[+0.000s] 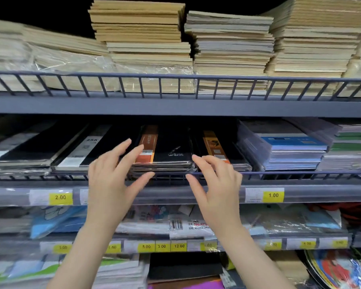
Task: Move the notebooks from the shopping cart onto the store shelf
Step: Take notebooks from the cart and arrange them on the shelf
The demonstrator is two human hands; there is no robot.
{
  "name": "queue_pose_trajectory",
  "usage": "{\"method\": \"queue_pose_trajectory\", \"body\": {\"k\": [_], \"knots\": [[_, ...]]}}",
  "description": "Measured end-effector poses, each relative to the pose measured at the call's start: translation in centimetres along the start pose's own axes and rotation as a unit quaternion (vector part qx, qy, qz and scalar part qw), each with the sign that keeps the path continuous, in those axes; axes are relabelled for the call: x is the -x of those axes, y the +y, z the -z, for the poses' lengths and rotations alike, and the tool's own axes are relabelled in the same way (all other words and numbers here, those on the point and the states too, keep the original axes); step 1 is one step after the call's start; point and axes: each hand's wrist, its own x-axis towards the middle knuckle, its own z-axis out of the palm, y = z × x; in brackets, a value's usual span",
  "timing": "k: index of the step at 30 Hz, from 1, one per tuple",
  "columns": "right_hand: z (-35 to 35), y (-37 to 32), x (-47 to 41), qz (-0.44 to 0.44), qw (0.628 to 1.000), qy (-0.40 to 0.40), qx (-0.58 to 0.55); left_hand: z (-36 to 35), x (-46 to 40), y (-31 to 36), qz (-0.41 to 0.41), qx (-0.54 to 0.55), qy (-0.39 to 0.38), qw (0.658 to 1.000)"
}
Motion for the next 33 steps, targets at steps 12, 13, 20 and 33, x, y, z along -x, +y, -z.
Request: {"method": "queue_pose_trajectory", "body": {"k": [12, 13, 20, 33], "knots": [[-1.7, -0.9, -0.5, -0.063, 0.998, 0.024, -0.001, -0.9, -0.4, -0.1, 0.092, -0.042, -0.008, 0.995], [-1.7, -0.9, -0.6, -0.063, 0.998, 0.027, 0.008, -1.0, -0.4, 0.0, 0.095, -0.043, -0.008, 0.995], [-1.8, -1.4, -1.1, -0.061, 0.995, 0.038, 0.066, -1.8, -0.6, 0.4, 0.137, -0.054, -0.01, 0.989], [-1.8, -1.3, -1.4, -0.058, 0.997, 0.05, 0.032, -1.9, -0.5, -0.6, 0.131, -0.041, -0.019, 0.99]]}}
